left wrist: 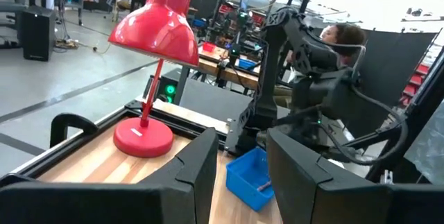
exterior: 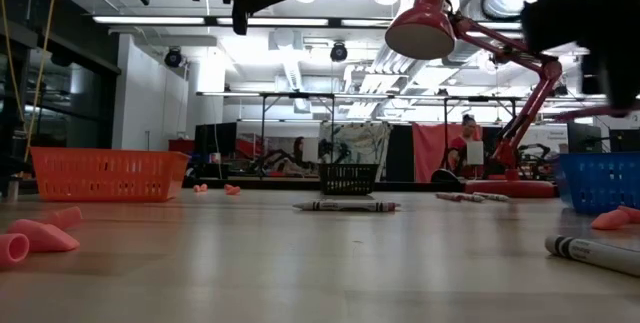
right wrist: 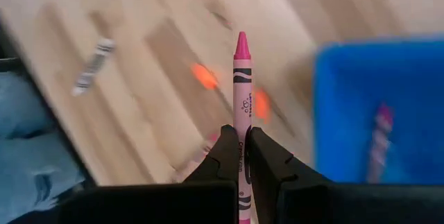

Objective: Sort crayons

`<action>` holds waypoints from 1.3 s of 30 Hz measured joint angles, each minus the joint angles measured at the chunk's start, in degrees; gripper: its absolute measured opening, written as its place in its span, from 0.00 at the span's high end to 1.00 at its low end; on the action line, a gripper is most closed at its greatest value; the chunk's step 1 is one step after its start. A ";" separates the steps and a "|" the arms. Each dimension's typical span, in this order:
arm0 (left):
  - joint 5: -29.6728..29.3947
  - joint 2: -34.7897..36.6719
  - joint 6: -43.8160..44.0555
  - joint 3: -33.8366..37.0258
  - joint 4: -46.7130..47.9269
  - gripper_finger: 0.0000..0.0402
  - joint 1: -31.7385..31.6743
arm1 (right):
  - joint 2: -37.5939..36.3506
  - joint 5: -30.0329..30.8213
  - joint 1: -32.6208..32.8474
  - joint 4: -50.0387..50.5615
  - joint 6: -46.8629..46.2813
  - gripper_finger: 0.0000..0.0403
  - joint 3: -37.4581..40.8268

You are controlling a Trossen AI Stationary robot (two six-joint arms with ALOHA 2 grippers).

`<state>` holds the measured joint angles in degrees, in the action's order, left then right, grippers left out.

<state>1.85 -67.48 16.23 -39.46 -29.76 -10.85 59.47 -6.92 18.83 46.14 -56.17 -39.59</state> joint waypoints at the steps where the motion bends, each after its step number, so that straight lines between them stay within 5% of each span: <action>1: 0.00 0.00 0.00 0.00 0.00 0.73 0.00 | -1.09 0.93 0.72 2.08 -1.98 1.00 0.00; 8: 0.02 0.00 0.04 0.00 0.03 0.73 0.00 | -4.18 7.34 2.50 20.01 -9.55 1.00 0.85; 13: 0.02 0.00 0.12 0.00 0.20 0.73 0.00 | -3.60 8.98 1.74 14.28 -3.67 0.99 2.32; 26: 0.02 0.00 0.11 0.00 0.35 0.73 0.00 | -3.14 10.14 1.31 17.83 -4.85 0.93 2.34; 39: 0.04 0.00 0.11 0.00 0.38 0.73 0.00 | -3.72 10.87 1.31 16.93 -3.87 0.64 -0.36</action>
<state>1.89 -67.48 16.34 -39.46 -29.38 -10.85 55.76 3.95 20.14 63.07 -60.04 -39.95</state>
